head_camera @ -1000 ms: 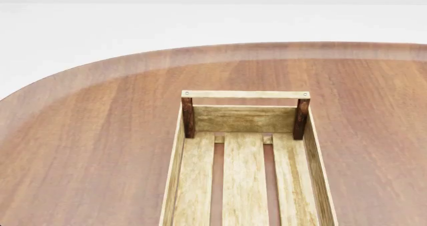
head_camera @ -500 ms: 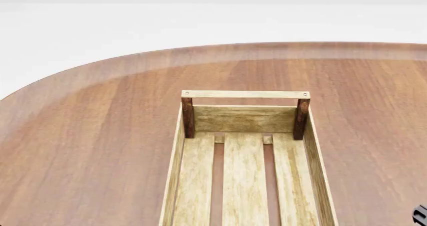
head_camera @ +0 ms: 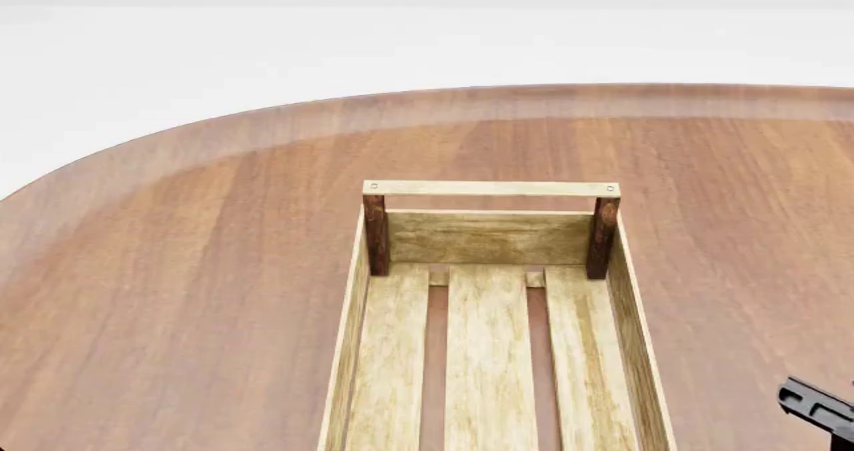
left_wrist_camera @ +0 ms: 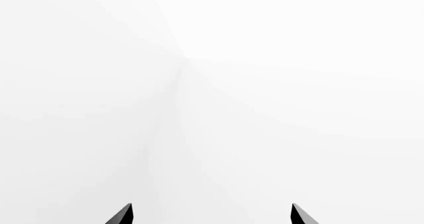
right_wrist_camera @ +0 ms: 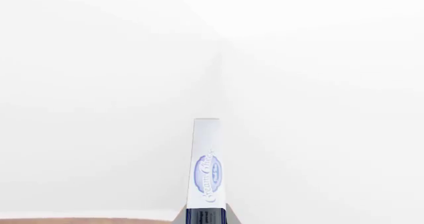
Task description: Pick up the cream cheese and put it in the tray.
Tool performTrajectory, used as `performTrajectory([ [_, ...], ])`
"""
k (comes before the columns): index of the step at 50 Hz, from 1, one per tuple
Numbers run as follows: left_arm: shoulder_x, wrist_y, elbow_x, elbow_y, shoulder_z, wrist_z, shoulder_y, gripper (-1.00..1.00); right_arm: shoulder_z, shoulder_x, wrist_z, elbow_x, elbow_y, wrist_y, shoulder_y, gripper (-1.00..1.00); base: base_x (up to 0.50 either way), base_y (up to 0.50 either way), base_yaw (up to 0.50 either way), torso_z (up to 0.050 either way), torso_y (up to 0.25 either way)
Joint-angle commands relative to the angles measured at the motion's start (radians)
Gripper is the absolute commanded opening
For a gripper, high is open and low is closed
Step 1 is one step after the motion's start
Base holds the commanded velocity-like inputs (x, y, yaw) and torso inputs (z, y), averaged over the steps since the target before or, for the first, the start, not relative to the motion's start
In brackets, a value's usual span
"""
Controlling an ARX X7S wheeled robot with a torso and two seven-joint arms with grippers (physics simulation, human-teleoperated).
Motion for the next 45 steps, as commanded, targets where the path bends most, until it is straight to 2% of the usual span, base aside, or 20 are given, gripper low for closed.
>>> performTrajectory([
  [1,0.0,0.001,0.0,0.004,0.0,0.0,0.003,1.0,-0.038,0.033,-0.045,-0.039,-0.015,0.037,0.046,-1.0,0.0,0.0,0.0,0.0,0.0],
  [16,0.002,0.001,0.005,-0.002,0.002,0.002,0.0,1.0,-0.044,0.062,-0.116,0.003,-0.034,0.042,0.081,-1.0,0.0,0.0,0.0,0.0,0.001],
  [32,0.005,0.004,0.011,-0.007,0.001,0.001,-0.001,1.0,-0.115,0.127,-0.218,-0.012,-0.102,0.157,0.191,-1.0,0.0,0.0,0.0,0.0,0.001],
  [45,0.004,0.002,0.013,-0.005,0.001,-0.001,0.0,1.0,-0.178,0.139,-0.298,0.002,-0.066,0.107,0.246,-1.0,0.0,0.0,0.0,0.0,0.0],
])
